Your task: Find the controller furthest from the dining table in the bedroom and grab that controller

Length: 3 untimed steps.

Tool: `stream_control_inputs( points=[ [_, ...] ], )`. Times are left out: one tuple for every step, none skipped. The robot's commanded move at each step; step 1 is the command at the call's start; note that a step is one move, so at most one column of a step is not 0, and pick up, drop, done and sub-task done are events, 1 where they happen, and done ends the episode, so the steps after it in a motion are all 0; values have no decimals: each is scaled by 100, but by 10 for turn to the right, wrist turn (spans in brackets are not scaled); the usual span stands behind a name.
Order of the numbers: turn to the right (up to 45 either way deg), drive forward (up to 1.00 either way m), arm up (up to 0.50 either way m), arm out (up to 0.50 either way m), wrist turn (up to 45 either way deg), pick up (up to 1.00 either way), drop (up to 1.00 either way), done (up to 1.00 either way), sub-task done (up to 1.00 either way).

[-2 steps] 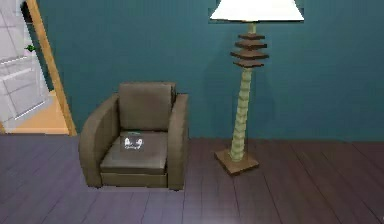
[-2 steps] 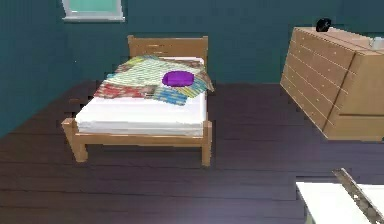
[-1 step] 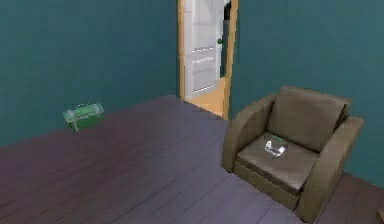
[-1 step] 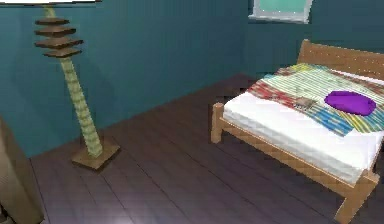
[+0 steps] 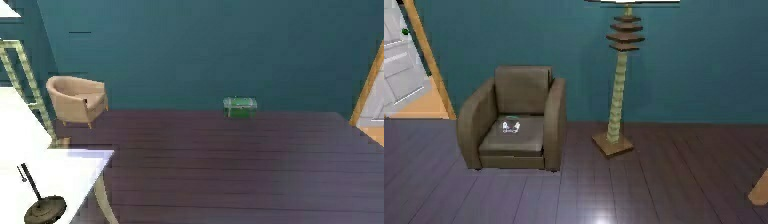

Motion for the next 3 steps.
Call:
stream_control_inputs(
  points=[
    [0, 100, 0, 0, 0, 0, 0, 0, 0],
    [120, 0, 0, 0, 0, 0, 0, 0, 0],
    [0, 25, 0, 0, 0, 0, 0, 0, 0]
  ],
)
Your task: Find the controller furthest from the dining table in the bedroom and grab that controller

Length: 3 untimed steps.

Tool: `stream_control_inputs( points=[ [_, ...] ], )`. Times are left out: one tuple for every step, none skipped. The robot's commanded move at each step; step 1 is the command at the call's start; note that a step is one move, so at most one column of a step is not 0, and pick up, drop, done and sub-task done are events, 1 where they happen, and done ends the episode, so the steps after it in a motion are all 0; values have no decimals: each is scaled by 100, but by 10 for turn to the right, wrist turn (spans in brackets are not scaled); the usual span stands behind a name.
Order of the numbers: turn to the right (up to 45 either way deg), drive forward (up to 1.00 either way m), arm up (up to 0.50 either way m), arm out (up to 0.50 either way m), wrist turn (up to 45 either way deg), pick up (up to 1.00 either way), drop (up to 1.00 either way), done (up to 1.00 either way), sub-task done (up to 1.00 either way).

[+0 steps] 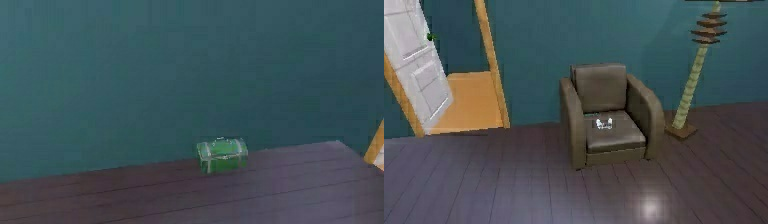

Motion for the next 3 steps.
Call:
stream_control_inputs(
  points=[
    [-450, 0, 0, 0, 0, 0, 0, 0, 0],
    [-60, 0, 0, 0, 0, 0, 0, 0, 0],
    [0, 100, 0, 0, 0, 0, 0, 0, 0]
  ],
)
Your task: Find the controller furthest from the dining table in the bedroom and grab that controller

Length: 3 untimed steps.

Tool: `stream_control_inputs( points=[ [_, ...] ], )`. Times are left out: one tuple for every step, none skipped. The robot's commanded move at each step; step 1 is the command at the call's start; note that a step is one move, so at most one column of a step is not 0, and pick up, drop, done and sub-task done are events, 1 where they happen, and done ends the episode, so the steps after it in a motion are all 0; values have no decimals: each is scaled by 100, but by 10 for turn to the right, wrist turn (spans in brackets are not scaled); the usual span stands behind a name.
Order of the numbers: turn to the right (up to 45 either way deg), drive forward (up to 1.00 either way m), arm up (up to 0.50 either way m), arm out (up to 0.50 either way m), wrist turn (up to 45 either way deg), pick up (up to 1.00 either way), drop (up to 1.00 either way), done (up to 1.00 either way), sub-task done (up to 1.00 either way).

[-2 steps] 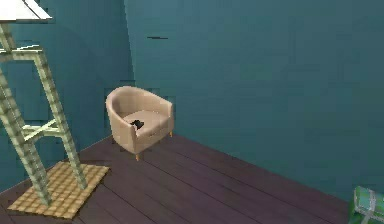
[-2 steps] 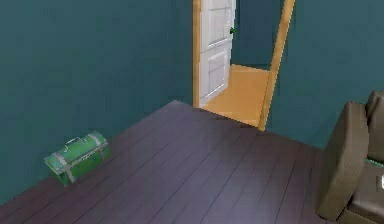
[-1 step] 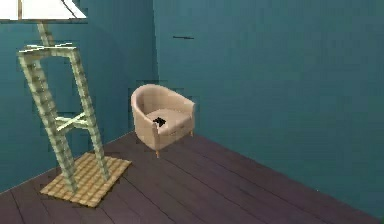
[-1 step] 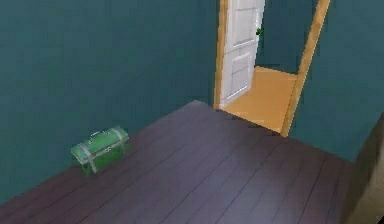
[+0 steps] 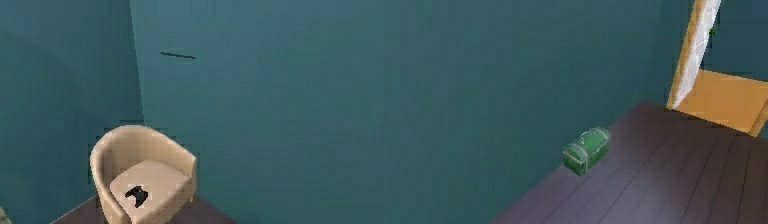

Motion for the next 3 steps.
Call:
stream_control_inputs(
  points=[
    [-30, 0, 0, 0, 0, 0, 0, 0, 0],
    [0, 10, 0, 0, 0, 0, 0, 0, 0],
    [450, 0, 0, 0, 0, 0, 0, 0, 0]
  ],
)
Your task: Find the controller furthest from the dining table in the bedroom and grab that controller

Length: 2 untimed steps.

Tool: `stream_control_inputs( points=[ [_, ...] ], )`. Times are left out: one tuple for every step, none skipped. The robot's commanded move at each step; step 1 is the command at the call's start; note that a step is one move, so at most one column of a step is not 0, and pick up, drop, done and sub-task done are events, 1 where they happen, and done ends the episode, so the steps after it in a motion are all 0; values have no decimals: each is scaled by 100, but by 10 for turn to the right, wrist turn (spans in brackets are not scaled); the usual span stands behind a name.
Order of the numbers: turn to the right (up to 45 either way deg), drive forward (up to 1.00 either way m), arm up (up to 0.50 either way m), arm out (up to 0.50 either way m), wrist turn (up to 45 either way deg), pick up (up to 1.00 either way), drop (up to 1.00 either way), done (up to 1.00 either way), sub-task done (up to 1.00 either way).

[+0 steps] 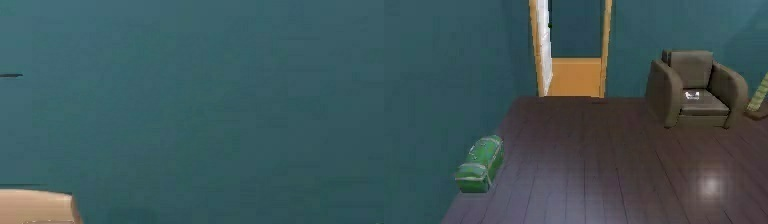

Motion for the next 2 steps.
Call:
stream_control_inputs(
  points=[
    [450, 0, 0, 0, 0, 0, 0, 0, 0],
    [450, 0, 0, 0, 0, 0, 0, 0, 0]
  ],
)
